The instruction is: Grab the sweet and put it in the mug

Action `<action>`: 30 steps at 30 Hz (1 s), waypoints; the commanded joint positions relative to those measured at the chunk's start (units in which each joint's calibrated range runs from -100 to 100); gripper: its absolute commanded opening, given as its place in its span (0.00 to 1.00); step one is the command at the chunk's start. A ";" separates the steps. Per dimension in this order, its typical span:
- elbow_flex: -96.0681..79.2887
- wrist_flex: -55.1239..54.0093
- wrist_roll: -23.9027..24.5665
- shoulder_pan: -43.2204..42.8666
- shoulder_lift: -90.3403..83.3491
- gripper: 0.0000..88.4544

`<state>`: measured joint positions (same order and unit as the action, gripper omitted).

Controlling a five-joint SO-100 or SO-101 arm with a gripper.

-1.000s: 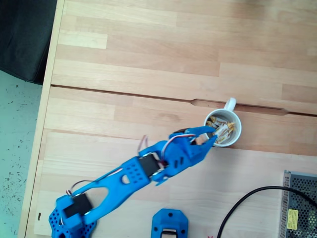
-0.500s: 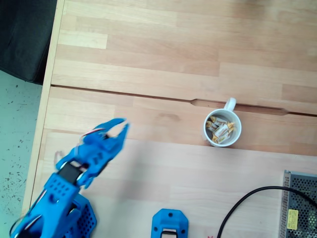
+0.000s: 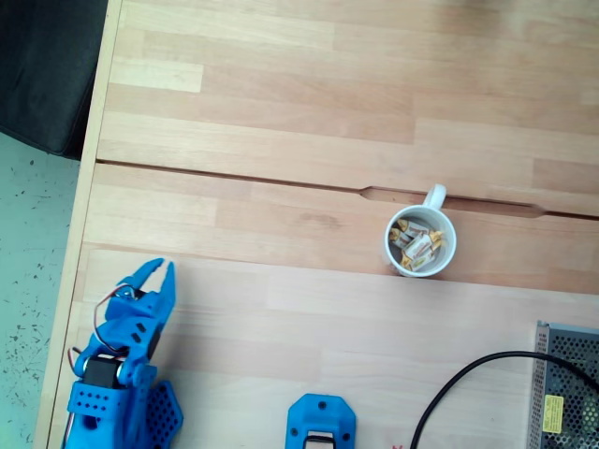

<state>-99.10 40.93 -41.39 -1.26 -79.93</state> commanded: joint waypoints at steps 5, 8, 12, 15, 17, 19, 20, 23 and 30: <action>-0.90 1.17 0.05 -5.50 -0.71 0.04; -0.90 5.44 0.00 -6.66 -0.80 0.04; -0.90 13.75 0.00 -6.81 -1.83 0.04; -0.90 17.46 -0.15 -6.81 -2.00 0.05; -0.90 17.62 -0.05 -6.81 -2.00 0.05; -0.90 17.62 0.00 -6.73 -2.00 0.05; -0.90 17.62 0.00 -6.66 -2.00 0.05; -0.90 18.27 0.00 -6.15 -1.91 0.05; -0.90 18.59 0.00 -6.44 -1.91 0.05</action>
<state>-99.10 59.64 -41.34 -7.46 -81.38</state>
